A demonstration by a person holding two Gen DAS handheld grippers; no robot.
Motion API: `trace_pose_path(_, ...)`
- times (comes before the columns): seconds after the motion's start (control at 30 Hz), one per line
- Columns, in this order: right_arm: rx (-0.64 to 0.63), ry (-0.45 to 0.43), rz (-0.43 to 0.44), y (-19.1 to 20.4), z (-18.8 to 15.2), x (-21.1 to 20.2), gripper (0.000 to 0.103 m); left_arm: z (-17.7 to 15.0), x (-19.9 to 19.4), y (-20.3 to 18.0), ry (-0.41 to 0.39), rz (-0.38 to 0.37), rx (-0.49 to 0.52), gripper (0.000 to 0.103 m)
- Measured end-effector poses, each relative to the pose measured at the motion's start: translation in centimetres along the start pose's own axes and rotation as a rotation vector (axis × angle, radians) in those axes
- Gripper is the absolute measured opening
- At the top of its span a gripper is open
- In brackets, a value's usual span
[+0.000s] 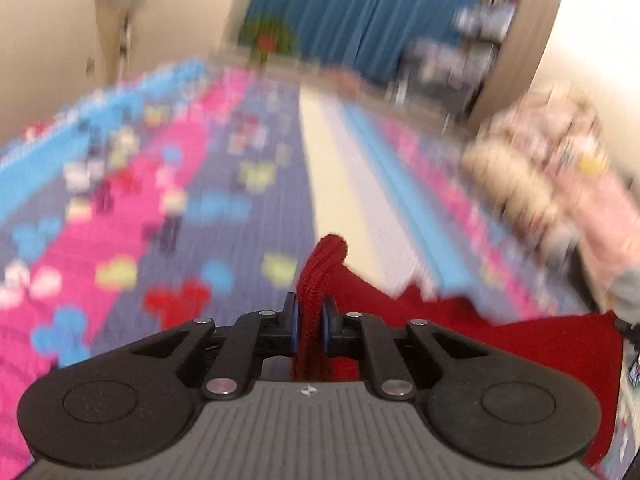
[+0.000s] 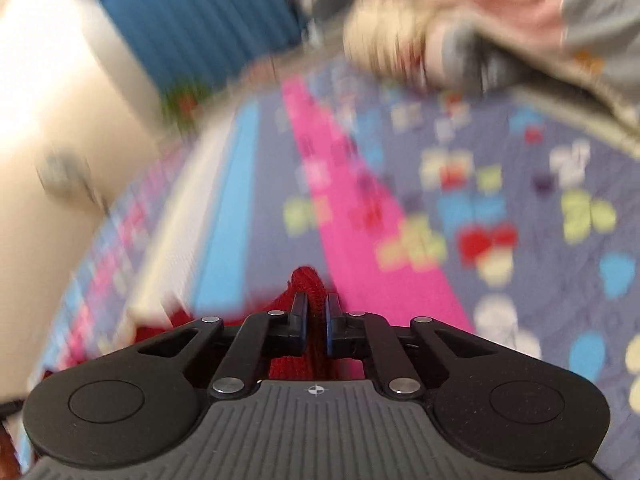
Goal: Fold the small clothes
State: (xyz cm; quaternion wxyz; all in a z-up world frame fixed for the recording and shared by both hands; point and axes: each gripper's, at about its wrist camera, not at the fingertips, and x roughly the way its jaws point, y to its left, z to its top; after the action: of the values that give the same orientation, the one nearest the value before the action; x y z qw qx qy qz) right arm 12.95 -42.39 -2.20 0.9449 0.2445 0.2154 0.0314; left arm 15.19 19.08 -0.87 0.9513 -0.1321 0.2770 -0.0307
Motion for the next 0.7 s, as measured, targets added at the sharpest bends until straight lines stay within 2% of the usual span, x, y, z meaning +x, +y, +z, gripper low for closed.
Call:
trace_pose_path(0.03, -0.048, -0.054, -0.005, 0.8, 0.1, -0.4, 0.008, 0.0, -0.4, -0.8, -0.060, 0.034, 0.036, 0.011)
trace_pose_path(0.07, -0.100, -0.102, -0.028, 1.6, 0.2, -0.5, 0.008, -0.1, -0.2, -1.4, -0.083, 0.072, 0.071, 0.011)
trace_pose_path(0.13, -0.121, -0.131, -0.077, 1.9, 0.2, 0.1, 0.007, -0.3, 1.0, -1.6, -0.070, 0.125, 0.081, 0.011)
trace_pose_path(0.23, -0.111, -0.045, -0.162, 1.7, -0.3, 3.1, 0.008, -0.8, 3.5, -1.0, 0.013, 0.142, 0.035, 0.011)
trace_pose_path(0.43, -0.180, 0.101, -0.243, 2.6, -2.3, 7.5, 0.010, -1.6, 5.5, -0.7, 0.090, 0.174, 0.077, 0.014)
trace_pose_path(0.5, -0.152, 0.131, -0.262, 2.7, -2.8, 8.1, 0.016, -1.7, 5.2, -0.1, 0.106, 0.174, 0.068, 0.018)
trace_pose_path(0.53, -0.137, 0.138, -0.263, 2.4, -2.8, 8.0, 0.016, -1.7, 5.1, 0.0, 0.112, 0.185, 0.067, 0.028)
trace_pose_path(0.57, -0.133, 0.144, -0.258, 2.4, -2.9, 7.8, 0.021, -1.8, 5.0, 0.1, 0.115, 0.194, 0.066, 0.035)
trace_pose_path(0.67, -0.161, 0.143, -0.261, 2.9, -3.2, 6.7, 0.050, -1.8, 4.4, 0.1, 0.117, 0.186, 0.075, 0.038)
trace_pose_path(0.7, -0.174, 0.142, -0.255, 2.8, -3.3, 6.3, 0.053, -1.7, 4.1, -0.1, 0.116, 0.185, 0.080, 0.039)
